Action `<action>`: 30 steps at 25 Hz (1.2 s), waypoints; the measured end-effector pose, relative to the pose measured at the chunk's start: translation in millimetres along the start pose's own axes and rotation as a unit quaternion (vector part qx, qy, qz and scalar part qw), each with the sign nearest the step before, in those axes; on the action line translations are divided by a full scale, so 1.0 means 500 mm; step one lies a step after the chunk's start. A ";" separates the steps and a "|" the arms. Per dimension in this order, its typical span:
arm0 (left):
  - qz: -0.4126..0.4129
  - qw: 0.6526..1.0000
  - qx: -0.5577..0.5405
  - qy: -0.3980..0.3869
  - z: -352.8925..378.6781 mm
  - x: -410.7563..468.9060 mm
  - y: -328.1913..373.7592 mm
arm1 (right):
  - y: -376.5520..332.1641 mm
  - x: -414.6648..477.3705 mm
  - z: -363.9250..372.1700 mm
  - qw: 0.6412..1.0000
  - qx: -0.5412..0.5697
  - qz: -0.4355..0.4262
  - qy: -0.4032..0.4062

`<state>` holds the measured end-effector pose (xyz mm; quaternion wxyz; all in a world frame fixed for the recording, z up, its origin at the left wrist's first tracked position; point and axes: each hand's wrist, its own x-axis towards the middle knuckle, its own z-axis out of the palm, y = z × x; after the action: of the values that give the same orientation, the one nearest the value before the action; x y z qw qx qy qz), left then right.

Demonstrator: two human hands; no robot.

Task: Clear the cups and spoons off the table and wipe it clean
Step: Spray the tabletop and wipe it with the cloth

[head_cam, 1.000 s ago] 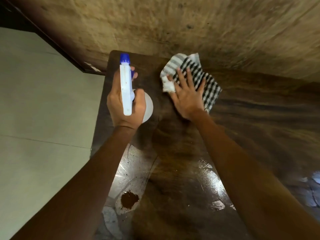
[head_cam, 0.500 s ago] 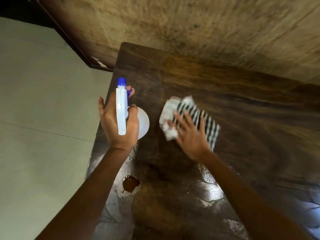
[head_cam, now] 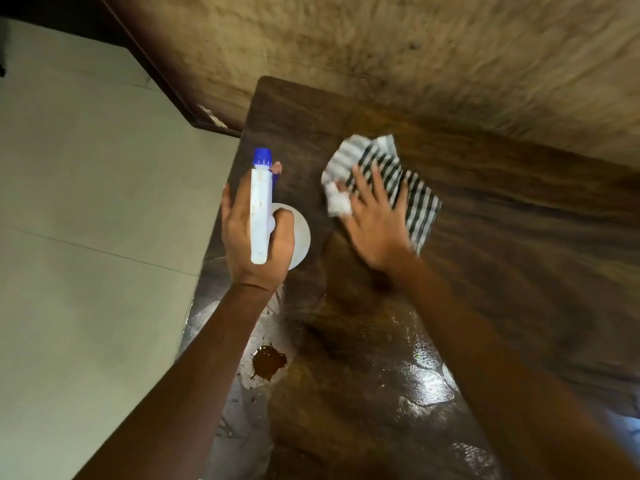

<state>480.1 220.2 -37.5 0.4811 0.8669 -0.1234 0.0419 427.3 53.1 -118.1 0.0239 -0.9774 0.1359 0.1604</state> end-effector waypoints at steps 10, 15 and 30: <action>-0.048 0.990 -0.117 -0.062 -0.118 -0.068 0.004 | -0.047 -0.162 0.067 1.000 0.007 0.001 0.007; -0.006 0.987 -0.093 -0.131 -0.286 -0.218 -0.031 | -0.181 -0.294 0.116 0.997 0.046 0.052 0.032; -0.017 0.962 -0.083 -0.259 -0.530 -0.437 -0.132 | -0.378 -0.613 0.202 0.957 0.228 0.150 0.097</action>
<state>298.0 515.3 7.4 0.5041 0.8069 -0.2317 -0.2028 168.4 323.0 -114.9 0.2081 -0.9254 0.3153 0.0311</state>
